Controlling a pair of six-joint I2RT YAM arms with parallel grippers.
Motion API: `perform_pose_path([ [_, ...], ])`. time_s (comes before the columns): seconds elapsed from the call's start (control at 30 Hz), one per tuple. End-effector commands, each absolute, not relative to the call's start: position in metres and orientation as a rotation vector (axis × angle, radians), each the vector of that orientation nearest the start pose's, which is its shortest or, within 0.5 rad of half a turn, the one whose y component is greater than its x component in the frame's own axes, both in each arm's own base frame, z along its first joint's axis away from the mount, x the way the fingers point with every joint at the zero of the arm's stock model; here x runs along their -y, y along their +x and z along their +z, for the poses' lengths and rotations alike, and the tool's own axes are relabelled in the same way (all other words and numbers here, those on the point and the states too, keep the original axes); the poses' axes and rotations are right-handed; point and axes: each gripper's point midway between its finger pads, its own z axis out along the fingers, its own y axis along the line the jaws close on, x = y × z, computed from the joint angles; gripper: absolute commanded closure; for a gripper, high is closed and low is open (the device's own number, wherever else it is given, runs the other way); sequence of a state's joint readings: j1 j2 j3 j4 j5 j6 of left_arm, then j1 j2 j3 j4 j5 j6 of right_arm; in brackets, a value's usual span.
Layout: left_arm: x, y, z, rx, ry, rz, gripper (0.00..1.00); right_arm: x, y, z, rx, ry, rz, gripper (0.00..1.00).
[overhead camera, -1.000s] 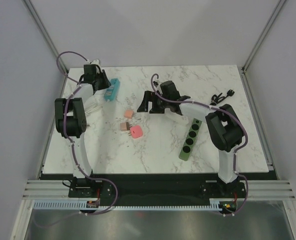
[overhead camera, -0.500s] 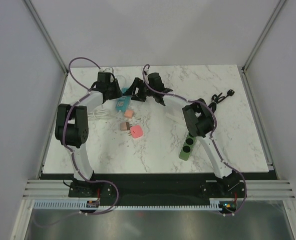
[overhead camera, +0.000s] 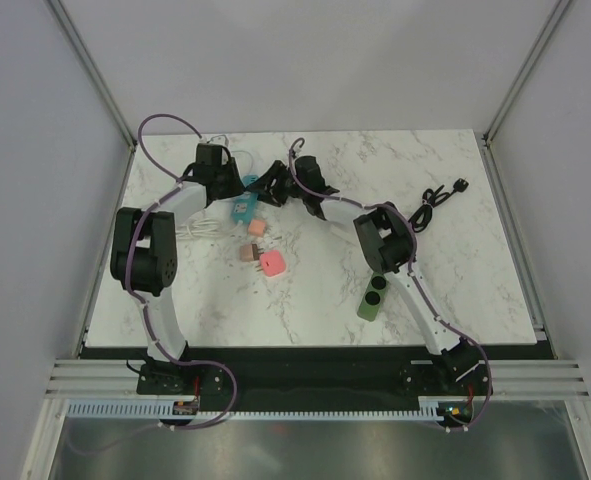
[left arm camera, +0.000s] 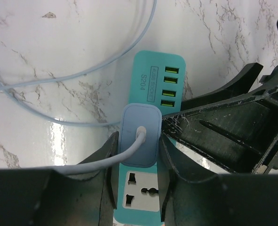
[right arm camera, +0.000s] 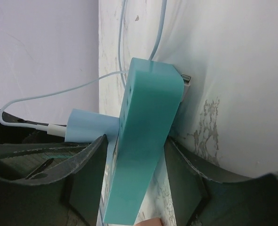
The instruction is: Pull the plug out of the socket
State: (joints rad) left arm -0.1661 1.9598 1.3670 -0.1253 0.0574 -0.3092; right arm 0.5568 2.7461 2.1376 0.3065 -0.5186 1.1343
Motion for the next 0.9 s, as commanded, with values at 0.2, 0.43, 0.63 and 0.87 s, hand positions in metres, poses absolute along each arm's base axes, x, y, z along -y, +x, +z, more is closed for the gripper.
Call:
perform_pose_path([
  [0.2, 0.13, 0.503, 0.109, -2.251, -0.069, -0.389, 0.98, -0.501, 0.506, 0.023, -2.146, 0.369, 1.659, 0.51],
  [0.43, 0.135, 0.502, 0.125, -2.222, -0.057, -0.421, 0.98, -0.504, 0.512, 0.011, -2.145, 0.491, 1.627, 0.9],
  [0.63, 0.14, 0.502, 0.132, -2.213, -0.063, -0.458, 0.98, -0.509, 0.519, 0.006, -2.147, 0.532, 1.592, 1.0],
  [0.87, 0.145, 0.5, 0.148, -2.188, -0.067, -0.507, 0.98, -0.501, 0.524, -0.006, -2.185, 0.519, 1.47, 1.0],
])
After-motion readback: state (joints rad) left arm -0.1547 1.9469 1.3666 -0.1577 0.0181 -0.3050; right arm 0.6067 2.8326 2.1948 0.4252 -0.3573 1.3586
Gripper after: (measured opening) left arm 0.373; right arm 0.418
